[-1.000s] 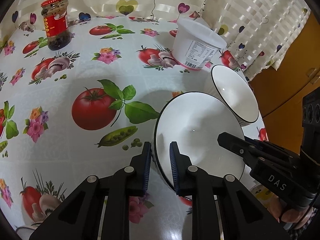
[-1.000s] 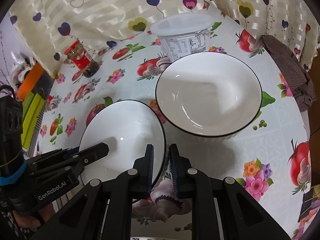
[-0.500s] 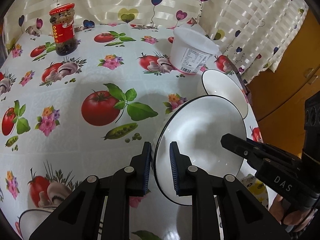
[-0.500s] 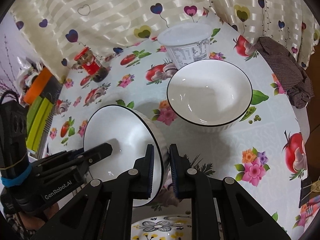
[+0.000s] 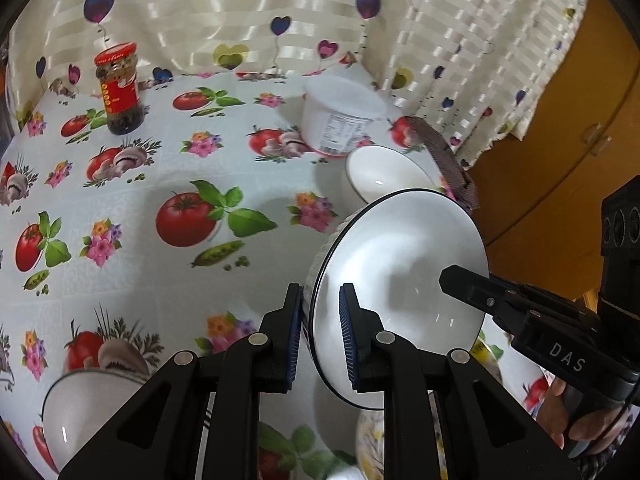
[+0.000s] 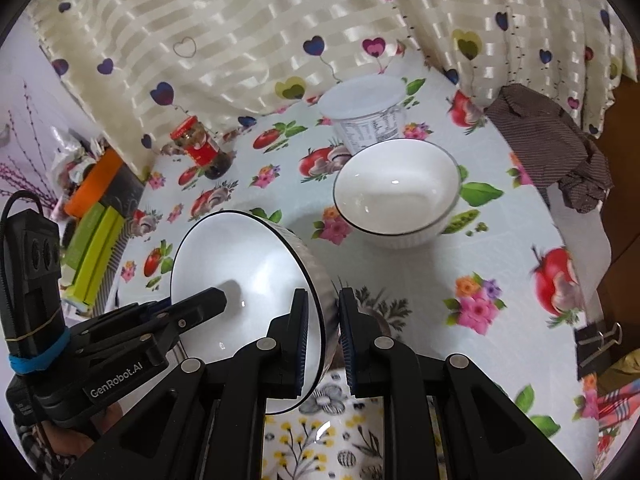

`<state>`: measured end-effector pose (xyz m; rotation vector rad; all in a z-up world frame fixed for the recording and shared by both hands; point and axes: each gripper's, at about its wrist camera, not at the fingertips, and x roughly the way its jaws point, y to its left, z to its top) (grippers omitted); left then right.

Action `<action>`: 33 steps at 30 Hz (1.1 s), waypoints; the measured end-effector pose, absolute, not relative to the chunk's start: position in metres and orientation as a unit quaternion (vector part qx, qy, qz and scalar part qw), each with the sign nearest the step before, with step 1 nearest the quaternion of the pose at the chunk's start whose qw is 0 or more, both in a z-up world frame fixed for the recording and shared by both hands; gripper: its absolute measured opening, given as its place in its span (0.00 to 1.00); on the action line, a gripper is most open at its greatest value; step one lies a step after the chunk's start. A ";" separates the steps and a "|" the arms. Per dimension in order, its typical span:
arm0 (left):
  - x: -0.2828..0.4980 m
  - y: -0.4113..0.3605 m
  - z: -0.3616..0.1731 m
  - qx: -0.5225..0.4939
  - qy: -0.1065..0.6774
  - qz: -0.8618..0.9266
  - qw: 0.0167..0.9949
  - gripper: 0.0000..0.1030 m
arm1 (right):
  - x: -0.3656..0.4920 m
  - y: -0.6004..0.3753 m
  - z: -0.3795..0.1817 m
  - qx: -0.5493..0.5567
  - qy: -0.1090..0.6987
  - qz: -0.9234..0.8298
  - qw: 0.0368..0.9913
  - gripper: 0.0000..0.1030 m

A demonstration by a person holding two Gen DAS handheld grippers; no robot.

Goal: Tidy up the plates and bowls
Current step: 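Lift the white bowl with both grippers and carry it over the floral bowl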

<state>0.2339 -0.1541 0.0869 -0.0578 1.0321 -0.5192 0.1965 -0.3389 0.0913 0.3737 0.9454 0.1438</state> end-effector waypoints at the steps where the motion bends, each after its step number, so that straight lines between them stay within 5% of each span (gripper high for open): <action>1: 0.229 -0.156 0.089 -0.025 0.486 -0.249 0.837 0.19 | 0.191 -0.341 0.093 0.179 0.451 0.067 0.872 0.15; 33: 0.135 -0.204 0.046 0.022 0.537 -0.280 0.795 0.19 | 0.074 -0.383 0.049 0.234 0.486 0.028 0.842 0.15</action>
